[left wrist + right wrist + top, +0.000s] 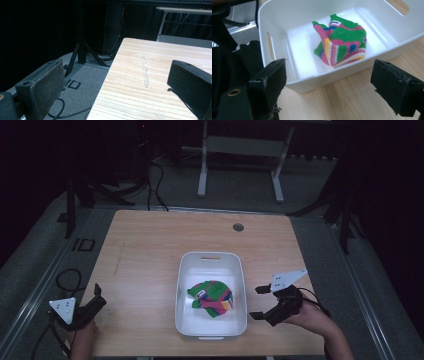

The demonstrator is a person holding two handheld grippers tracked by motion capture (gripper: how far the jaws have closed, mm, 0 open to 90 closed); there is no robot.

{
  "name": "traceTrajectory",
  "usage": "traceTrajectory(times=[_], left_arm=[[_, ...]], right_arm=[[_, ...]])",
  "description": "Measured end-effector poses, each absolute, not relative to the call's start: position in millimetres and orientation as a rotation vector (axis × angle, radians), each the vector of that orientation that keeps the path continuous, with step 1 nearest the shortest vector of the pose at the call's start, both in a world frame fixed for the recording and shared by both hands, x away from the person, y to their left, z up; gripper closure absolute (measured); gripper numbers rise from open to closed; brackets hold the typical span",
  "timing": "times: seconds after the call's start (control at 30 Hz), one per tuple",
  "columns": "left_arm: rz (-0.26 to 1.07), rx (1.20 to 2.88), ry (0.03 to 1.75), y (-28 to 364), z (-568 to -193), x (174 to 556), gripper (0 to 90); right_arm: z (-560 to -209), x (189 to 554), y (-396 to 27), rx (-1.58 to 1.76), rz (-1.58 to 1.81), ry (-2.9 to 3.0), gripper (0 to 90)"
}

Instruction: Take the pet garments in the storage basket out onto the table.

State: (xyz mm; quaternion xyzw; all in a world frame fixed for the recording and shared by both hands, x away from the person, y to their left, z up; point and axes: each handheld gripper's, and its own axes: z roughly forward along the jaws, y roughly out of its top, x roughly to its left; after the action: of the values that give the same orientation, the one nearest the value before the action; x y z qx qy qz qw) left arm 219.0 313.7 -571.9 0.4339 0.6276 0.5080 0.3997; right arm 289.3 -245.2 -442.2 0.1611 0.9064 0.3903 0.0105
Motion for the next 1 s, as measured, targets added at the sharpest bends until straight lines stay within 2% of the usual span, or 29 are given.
traceTrajectory(times=[0.43, 1.0], left_arm=[[1.282, 1.101, 1.584, 313.6, -572.0, 219.2, 1.8], [1.274, 1.099, 1.58, 314.2, -571.8, 218.9, 1.8]], right_arm=[[-437.8, 301.9, -200.4, 0.365, 1.145, 2.91, 13.6], [-452.0, 316.1, -133.3, 0.213, 0.99, 2.961, 17.4]])
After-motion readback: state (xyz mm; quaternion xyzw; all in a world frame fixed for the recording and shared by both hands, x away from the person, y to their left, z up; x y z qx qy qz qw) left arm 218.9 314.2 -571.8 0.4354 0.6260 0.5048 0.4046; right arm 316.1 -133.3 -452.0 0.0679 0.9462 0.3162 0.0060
